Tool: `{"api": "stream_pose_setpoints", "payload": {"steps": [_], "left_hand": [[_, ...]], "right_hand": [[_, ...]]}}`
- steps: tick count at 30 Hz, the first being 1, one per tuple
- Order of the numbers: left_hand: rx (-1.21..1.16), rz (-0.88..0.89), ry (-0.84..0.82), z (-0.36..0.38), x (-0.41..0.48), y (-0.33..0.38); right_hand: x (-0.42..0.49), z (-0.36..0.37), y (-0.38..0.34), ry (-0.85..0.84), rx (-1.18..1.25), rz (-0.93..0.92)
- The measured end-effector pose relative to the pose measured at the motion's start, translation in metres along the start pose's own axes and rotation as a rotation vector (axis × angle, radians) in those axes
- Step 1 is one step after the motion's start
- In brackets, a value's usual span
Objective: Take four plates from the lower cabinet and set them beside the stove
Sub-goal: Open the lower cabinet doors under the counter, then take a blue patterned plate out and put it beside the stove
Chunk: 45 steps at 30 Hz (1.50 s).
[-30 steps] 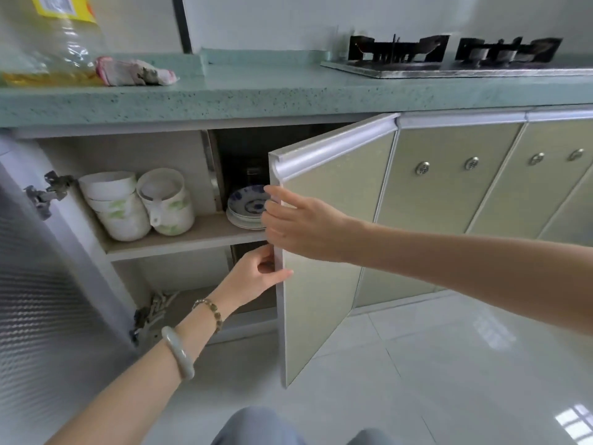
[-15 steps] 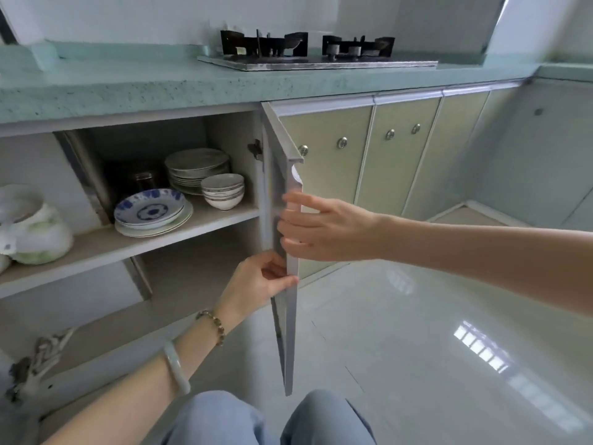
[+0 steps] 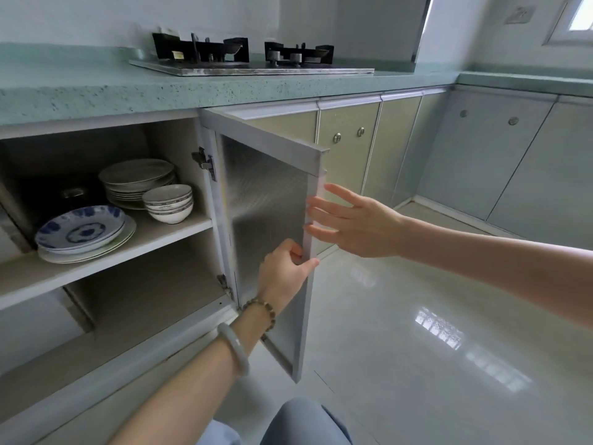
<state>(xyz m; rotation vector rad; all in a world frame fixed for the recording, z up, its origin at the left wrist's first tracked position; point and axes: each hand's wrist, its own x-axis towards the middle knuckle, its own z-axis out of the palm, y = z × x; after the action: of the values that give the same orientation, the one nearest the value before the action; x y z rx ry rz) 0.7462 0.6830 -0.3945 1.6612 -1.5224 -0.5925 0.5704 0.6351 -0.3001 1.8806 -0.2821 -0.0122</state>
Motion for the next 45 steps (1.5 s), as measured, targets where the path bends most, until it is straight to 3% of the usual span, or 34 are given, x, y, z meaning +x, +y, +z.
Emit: {"api": "stream_pose_setpoints", "payload": {"steps": [14, 22, 26, 30, 33, 39, 45], "left_hand": [[0.047, 0.019, 0.002, 0.039, 0.026, 0.02], [-0.019, -0.127, -0.045, -0.024, 0.012, -0.019], [-0.07, -0.256, 0.099, -0.098, 0.0, -0.062], [-0.075, -0.371, 0.233, -0.168, -0.023, -0.094], [-0.069, -0.42, 0.34, -0.211, -0.037, -0.116], [-0.169, -0.511, 0.556, -0.269, -0.038, -0.173], [-0.278, -0.543, 0.589, -0.311, -0.004, -0.231]], "right_hand": [[-0.024, 0.016, 0.012, -0.138, 0.071, 0.071], [0.037, -0.007, -0.005, 0.195, 0.385, 0.198], [0.093, -0.015, -0.026, 0.366, 0.563, 0.175], [0.139, -0.026, -0.043, 0.43, 0.704, 0.152], [0.168, -0.031, -0.057, 0.417, 0.848, 0.221], [0.244, -0.009, -0.106, 0.238, 1.284, 0.303], [0.337, 0.016, -0.126, 0.001, 1.659, 0.464]]}}
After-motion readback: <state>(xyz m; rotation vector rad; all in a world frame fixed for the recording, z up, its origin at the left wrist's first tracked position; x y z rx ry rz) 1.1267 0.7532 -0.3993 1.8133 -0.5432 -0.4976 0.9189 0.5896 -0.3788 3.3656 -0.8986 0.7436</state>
